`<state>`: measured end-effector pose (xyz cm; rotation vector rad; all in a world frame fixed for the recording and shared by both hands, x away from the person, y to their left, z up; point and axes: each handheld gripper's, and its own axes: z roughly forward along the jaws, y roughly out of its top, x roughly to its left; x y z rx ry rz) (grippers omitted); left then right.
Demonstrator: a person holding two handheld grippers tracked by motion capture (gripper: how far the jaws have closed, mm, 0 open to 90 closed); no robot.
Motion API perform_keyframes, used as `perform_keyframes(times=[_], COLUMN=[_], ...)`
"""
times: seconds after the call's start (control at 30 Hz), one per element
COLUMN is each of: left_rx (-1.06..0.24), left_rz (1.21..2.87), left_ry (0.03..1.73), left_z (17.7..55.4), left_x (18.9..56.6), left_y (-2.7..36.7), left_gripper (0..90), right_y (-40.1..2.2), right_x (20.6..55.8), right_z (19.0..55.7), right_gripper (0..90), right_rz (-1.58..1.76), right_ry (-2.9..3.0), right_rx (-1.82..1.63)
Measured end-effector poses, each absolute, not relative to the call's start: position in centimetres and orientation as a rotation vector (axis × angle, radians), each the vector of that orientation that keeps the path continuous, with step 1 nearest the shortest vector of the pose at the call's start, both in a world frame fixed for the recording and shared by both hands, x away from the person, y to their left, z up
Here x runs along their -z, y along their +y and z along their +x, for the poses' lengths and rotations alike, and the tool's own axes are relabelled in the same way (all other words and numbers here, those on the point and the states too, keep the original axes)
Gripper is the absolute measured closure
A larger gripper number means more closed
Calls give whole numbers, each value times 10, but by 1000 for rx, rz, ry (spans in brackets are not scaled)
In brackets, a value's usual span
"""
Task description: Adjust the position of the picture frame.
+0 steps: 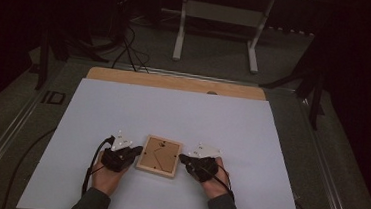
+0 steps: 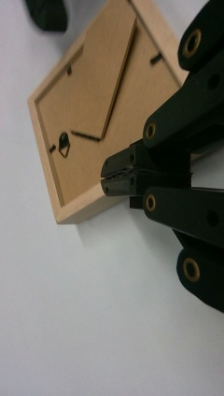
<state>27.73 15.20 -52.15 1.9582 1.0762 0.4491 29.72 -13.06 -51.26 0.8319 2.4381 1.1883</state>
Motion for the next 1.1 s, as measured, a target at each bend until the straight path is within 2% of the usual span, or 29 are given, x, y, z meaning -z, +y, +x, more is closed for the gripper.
perform_keyframes(times=[0.63, 1.1], left_rx=[-396, -361], left_rz=[2012, 2105], left_ry=[1002, 944], left_z=[246, 235], left_x=[520, 528], left_y=[148, 138], left_gripper=[894, 895], right_y=[-116, -109], right_x=[514, 517], right_z=[354, 366], right_gripper=[893, 896], right_rz=[965, 972], right_ry=[2389, 2410], right_rx=[-1121, -1082])
